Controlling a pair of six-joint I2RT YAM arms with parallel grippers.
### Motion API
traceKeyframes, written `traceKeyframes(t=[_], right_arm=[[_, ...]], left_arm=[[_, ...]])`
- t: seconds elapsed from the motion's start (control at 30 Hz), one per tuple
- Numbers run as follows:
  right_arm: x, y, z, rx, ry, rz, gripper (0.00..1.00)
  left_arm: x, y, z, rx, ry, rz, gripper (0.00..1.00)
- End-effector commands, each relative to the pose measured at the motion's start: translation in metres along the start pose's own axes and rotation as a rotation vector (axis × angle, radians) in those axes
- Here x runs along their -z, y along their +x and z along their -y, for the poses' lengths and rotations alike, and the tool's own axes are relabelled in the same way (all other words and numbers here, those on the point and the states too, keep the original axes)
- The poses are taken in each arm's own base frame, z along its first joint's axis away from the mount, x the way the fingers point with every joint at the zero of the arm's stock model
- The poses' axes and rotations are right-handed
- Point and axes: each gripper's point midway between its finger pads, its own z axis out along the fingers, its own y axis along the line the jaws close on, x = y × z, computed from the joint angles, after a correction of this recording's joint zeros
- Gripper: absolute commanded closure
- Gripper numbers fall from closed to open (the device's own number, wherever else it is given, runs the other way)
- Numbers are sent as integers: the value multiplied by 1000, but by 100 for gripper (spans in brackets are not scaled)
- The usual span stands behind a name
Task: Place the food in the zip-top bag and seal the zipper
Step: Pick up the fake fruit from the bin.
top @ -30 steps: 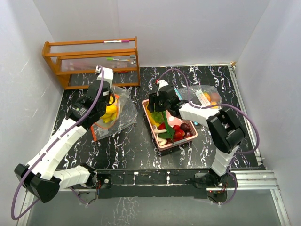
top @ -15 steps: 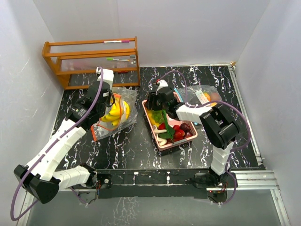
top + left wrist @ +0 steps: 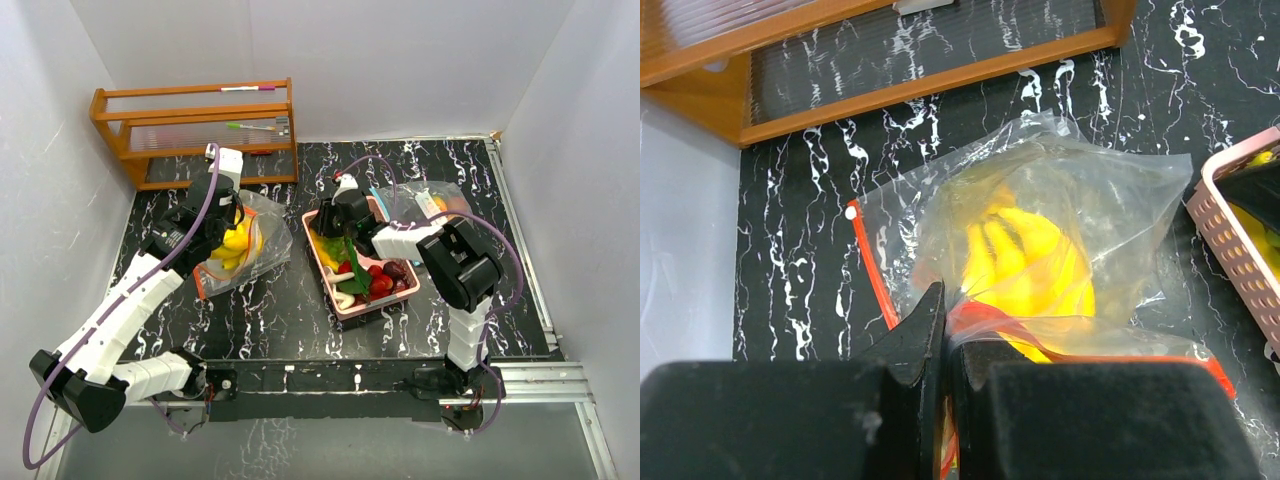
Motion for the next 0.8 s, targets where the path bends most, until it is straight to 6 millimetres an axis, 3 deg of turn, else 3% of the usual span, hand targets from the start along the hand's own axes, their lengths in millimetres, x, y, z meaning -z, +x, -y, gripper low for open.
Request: traceKeyframes(t=[0.0,0.33,0.53,0.77], right_arm=[[8,-38,-16,31,-41,129,86],[76,-116,-37,99,-25,334,87],[109,-143,-46,143,-44,449,87],[153,-159,-59,190,-105,559,87]], left_arm=[[7,-6,-6,30,-7,32,100],[7,-4,-10,18,-34,15,100],[6,0,-14,-18,-55,-29,100],[-7,8,11,-2,33,-62,100]])
